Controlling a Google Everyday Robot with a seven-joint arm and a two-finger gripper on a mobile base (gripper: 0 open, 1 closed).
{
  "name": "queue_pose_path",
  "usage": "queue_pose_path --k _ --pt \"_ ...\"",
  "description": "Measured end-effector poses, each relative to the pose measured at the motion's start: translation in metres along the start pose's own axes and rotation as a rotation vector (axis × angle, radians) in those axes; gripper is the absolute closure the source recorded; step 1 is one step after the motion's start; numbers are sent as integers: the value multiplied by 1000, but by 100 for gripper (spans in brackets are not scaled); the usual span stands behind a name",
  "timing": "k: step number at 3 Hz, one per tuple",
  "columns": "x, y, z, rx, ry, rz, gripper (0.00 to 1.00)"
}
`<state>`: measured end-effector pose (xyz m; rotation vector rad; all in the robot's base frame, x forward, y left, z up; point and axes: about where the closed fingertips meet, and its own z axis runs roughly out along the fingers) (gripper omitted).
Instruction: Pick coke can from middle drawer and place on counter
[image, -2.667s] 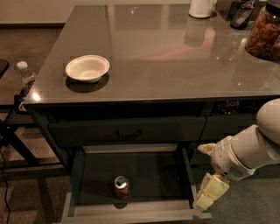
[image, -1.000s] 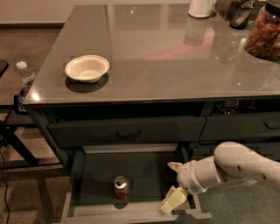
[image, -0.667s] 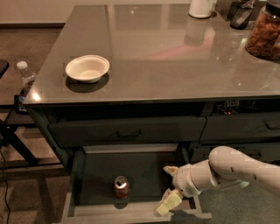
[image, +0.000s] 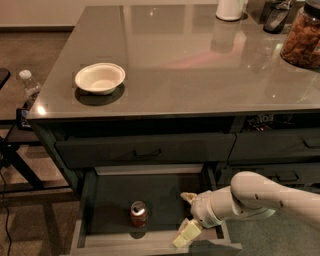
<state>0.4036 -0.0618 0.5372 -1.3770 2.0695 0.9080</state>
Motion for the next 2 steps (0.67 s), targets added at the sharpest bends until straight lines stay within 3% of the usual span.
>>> queue_pose_path --k 1,2 --pt "-1 -15 29 -4 -20 -31 0" --pt "-2 -47 76 -10 -55 -48 0"
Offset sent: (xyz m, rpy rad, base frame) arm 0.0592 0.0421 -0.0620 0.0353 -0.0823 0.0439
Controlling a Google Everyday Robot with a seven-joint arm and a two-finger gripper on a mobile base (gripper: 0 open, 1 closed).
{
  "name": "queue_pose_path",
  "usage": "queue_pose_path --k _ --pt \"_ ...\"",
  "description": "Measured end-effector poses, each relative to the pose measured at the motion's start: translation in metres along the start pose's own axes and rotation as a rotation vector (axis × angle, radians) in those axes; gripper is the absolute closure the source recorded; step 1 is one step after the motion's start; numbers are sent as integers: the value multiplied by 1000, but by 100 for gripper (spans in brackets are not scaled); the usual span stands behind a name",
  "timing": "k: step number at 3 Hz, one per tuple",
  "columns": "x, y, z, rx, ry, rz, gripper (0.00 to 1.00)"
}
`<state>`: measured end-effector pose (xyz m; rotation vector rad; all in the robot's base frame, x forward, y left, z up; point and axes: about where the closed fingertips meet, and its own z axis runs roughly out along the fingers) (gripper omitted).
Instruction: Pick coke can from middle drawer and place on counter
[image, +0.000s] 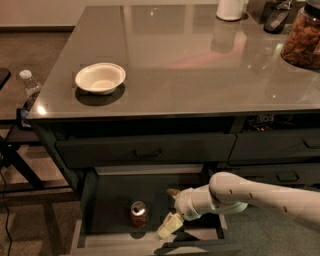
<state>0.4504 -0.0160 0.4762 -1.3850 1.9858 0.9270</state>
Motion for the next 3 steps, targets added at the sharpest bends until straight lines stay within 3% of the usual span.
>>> queue_pose_path --k 2,3 --pt "1 1 15 -12 -30 1 0" --pt "-13 -9 41 -11 -88 -29 0"
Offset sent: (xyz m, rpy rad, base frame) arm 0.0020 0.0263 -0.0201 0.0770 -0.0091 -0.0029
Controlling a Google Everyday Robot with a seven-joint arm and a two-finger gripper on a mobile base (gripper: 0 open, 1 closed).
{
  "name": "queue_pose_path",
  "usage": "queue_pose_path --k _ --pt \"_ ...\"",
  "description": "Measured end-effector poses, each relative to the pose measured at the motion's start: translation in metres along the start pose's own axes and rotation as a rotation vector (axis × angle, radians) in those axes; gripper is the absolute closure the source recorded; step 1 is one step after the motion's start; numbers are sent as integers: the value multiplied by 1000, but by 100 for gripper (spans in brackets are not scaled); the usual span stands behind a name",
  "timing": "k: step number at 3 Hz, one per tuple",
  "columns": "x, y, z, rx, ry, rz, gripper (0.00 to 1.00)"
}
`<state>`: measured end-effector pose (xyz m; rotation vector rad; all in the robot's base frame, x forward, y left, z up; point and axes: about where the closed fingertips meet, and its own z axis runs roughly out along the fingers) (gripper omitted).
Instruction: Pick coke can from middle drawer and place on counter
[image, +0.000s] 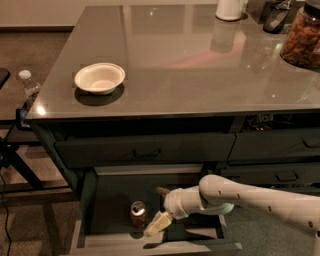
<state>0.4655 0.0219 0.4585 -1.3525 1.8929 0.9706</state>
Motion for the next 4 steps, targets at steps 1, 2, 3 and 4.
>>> queue_pose_path --k 1,2,3,4 --pt "-11 -15 18 7 -47 -27 0" --pt "-7 -13 23 8 -52 -19 0" --pt "-7 -21 38 14 -78 -20 0" --pt "-9 -31 42 23 -94 -28 0"
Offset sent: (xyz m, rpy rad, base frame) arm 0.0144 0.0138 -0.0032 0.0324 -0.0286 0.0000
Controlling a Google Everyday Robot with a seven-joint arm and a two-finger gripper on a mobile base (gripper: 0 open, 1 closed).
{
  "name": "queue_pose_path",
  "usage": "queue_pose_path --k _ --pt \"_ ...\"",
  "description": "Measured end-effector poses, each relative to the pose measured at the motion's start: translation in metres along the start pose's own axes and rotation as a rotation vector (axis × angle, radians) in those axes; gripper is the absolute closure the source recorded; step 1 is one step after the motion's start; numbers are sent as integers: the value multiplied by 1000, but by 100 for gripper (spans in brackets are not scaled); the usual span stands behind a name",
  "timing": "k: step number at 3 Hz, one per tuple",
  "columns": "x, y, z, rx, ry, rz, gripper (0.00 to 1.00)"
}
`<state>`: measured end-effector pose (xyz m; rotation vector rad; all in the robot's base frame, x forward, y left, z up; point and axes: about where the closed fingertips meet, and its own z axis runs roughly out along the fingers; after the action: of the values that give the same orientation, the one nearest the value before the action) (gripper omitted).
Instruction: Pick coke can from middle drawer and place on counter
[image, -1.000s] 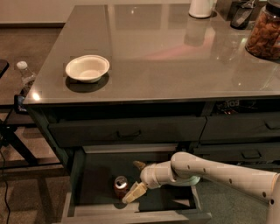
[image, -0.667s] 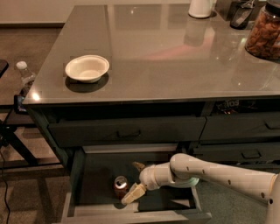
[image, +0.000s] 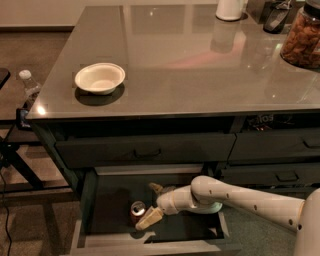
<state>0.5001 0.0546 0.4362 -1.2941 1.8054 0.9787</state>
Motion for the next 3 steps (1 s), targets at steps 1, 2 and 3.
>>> queue_pose_path --k 1,2,3 --pt "6 2 5 5 -15 17 0" --pt "13 8 10 10 -40 46 0" --pt "18 6 18 6 -66 67 0"
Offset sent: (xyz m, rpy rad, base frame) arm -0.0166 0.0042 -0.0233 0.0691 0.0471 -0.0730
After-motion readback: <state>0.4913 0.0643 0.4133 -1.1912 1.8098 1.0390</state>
